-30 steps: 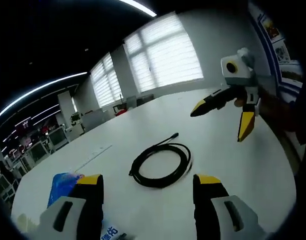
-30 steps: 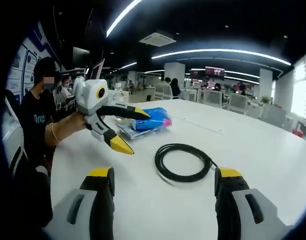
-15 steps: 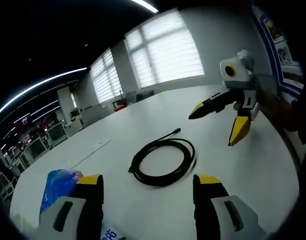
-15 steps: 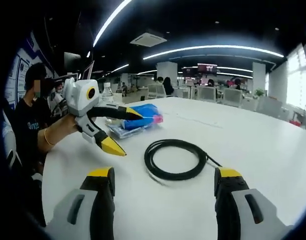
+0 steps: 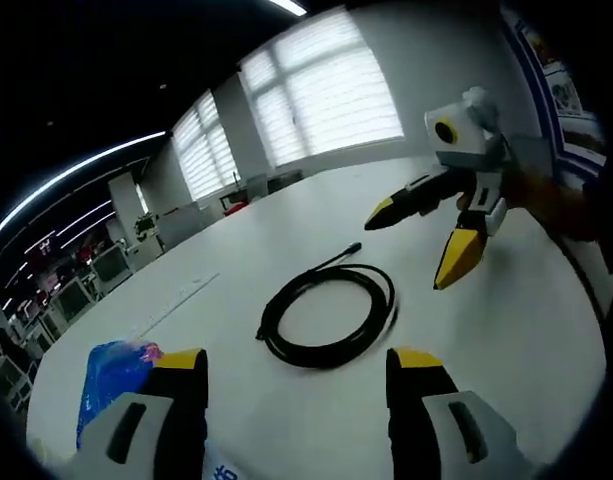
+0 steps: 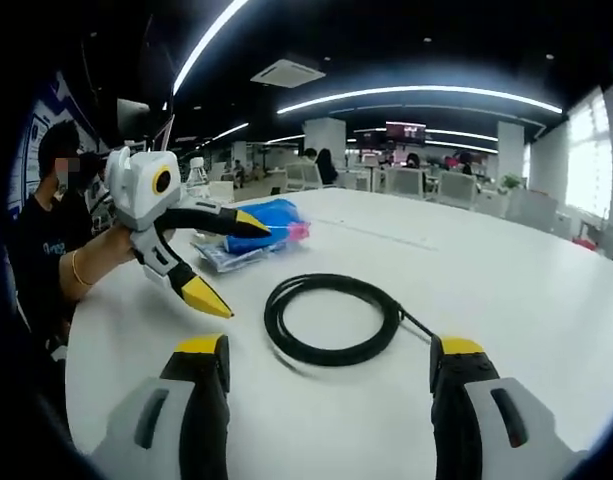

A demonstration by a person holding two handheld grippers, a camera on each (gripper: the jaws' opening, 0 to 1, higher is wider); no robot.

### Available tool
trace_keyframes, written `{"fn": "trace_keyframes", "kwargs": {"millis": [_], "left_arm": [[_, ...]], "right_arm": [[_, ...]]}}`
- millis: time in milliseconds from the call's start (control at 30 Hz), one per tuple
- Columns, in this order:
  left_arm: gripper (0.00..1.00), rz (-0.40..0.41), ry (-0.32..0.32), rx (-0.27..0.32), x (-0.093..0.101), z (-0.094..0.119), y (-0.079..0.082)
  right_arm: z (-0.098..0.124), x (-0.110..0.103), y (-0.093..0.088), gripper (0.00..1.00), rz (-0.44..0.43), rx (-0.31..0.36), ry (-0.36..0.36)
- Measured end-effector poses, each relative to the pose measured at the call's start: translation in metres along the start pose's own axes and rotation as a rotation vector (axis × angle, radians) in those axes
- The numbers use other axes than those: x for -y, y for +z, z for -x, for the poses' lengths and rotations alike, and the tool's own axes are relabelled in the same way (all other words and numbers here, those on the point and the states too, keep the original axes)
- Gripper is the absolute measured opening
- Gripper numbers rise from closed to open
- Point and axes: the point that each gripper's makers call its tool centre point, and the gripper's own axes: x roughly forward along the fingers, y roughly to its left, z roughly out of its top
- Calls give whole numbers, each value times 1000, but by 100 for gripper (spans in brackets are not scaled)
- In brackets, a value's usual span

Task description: Arrange the tabletop items into an orderly group along one side of the table until the central work area is clear of visible clutter.

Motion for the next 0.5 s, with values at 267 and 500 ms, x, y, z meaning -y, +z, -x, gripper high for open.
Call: {"fn": "trace_keyframes", "kwargs": {"millis": [267,500], "left_arm": [[71,-16,-20,-14,1,-5,-1],[71,1,-47,-27,4,-12,-6]], "right_arm": [[-8,-3,2,80,29,-18,34],[-20,3,-1,79,1,-19,38]]}}
